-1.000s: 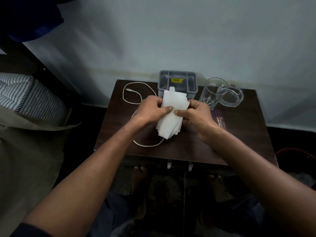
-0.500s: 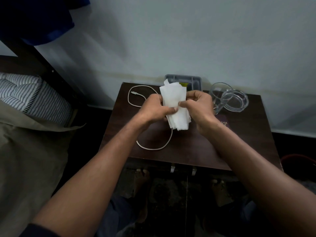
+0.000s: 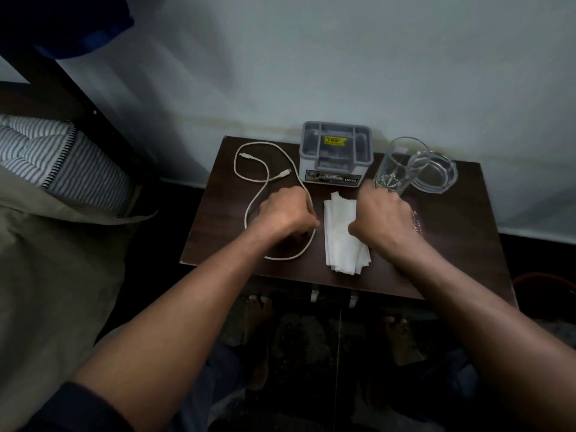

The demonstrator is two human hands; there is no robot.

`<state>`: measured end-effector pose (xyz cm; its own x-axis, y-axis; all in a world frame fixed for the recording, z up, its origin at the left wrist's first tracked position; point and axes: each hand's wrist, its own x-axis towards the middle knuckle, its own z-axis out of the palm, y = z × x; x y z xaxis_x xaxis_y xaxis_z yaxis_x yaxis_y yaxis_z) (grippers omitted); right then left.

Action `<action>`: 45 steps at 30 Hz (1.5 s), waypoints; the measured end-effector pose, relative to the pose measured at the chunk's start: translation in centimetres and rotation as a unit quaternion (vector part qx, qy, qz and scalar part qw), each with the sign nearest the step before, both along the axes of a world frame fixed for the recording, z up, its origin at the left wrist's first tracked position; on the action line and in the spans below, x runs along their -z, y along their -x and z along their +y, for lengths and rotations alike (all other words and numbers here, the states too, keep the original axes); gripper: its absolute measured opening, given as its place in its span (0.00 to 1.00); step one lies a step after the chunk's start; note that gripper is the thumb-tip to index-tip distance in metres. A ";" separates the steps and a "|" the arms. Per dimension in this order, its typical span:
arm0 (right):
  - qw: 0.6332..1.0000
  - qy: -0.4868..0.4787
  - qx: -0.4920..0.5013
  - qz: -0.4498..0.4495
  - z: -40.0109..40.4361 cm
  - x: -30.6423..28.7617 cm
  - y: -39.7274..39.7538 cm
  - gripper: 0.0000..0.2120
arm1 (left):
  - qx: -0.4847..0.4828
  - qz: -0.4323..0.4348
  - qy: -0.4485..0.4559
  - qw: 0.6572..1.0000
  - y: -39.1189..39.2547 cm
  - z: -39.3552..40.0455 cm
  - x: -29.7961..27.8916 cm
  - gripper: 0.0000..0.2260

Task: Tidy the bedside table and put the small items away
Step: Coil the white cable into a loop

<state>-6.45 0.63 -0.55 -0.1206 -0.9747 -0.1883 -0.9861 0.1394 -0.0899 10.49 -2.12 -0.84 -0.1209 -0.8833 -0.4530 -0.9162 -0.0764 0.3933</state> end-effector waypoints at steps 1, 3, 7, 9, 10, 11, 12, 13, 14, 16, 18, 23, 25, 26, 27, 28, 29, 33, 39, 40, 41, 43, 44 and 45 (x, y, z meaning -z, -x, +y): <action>0.999 0.025 -0.022 0.024 0.0 0.2 -0.3 0.19 | 0.008 -0.026 0.015 1.000 0.0 0.1 0.1 0.08; 0.995 0.064 -0.071 0.019 -0.1 0.3 -1.2 0.13 | 0.000 -0.063 0.049 0.997 -0.4 -0.2 0.2 0.11; 0.981 0.042 -0.121 -0.143 -0.8 0.8 -3.4 0.06 | -0.055 -0.125 0.121 0.983 -2.7 -1.5 0.1 0.18; 0.970 0.025 -0.166 -0.177 -0.9 1.3 -4.5 0.09 | -0.068 -0.157 0.132 0.976 -3.7 -1.6 0.5 0.30; 0.965 0.019 -0.187 -0.181 -0.9 1.6 -5.1 0.10 | -0.076 -0.165 0.127 0.975 -4.0 -1.5 0.7 0.34; 0.962 0.013 -0.199 -0.187 -1.0 1.9 -5.6 0.10 | -0.084 -0.161 0.120 0.976 -4.2 -1.4 1.0 0.36; 0.960 0.007 -0.200 -0.196 -1.1 2.2 -6.0 0.11 | -0.092 -0.147 0.114 0.978 -4.5 -1.4 1.2 0.35; 0.960 0.001 -0.193 -0.205 -1.2 2.4 -6.4 0.11 | -0.100 -0.125 0.108 0.981 -4.7 -1.6 1.4 0.32; 0.959 -0.002 -0.180 -0.217 -1.3 2.6 -6.7 0.11 | -0.109 -0.104 0.098 0.984 -4.9 -1.8 1.3 0.30; 0.955 -0.004 -0.131 -0.268 -1.7 2.9 -7.4 0.14 | -0.117 -0.051 0.062 0.990 -5.6 -2.2 0.7 0.27; 0.921 -0.027 -0.038 -0.386 -2.1 2.9 -8.1 0.14 | -0.095 0.057 0.001 0.994 -6.2 -2.2 0.1 0.23; 0.752 -0.093 0.142 -0.637 -2.4 3.0 -8.7 0.10 | -0.012 0.198 -0.012 0.980 -8.4 -1.8 -0.4 0.17; 0.745 -0.089 0.144 -0.645 -2.2 2.9 -8.6 0.10 | -0.028 0.130 0.130 0.983 -9.4 -2.1 -0.5 0.13; 0.748 -0.093 0.139 -0.643 -2.1 2.8 -8.6 0.10 | -0.029 0.094 0.190 0.977 -9.8 -2.2 -0.7 0.14; 0.749 -0.102 0.133 -0.641 -2.0 2.7 -8.7 0.10 | -0.008 0.062 0.226 0.972 -10.2 -2.3 -0.7 0.16; 0.748 -0.113 0.125 -0.642 -2.0 2.5 -8.9 0.10 | 0.032 0.028 0.230 0.972 -10.5 -2.1 -0.8 0.18; 0.742 -0.123 0.118 -0.648 -2.0 2.4 -9.0 0.10 | 0.074 0.000 0.216 0.974 -10.7 -2.0 -0.6 0.16; 0.716 -0.129 0.135 -0.673 -1.9 2.0 -9.8 0.09 | 0.043 0.076 0.070 0.994 -11.5 -1.9 -0.2 0.11; 0.746 -0.113 0.105 -0.648 -0.8 2.1 -11.0 0.14 | -0.273 0.653 -0.289 0.645 -12.7 -2.0 -2.2 0.15; 0.747 -0.121 0.097 -0.647 -0.6 2.0 -11.3 0.16 | -0.294 0.711 -0.260 0.583 -12.3 -2.0 -2.6 0.15; 0.747 -0.133 0.087 -0.646 -0.3 2.0 -11.7 0.16 | -0.316 0.759 -0.217 0.526 -11.7 -2.0 -2.9 0.15; 0.753 -0.164 0.051 -0.635 0.5 2.1 -12.2 0.15 | -0.304 0.790 -0.097 0.523 -10.4 -2.2 -3.2 0.14; 0.757 -0.178 0.027 -0.628 0.9 2.1 -12.4 0.13 | -0.276 0.752 -0.019 0.599 -9.9 -2.3 -3.2 0.13; 0.758 -0.185 0.005 -0.625 1.2 2.0 -12.6 0.11 | -0.231 0.677 0.059 0.696 -9.7 -2.3 -3.0 0.12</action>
<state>6.13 1.85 -2.59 0.3706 -0.8276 -0.4215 -0.1607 0.3899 -0.9067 20.21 -4.44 2.15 -0.0564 -0.9910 -0.1215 0.4131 -0.1339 0.9008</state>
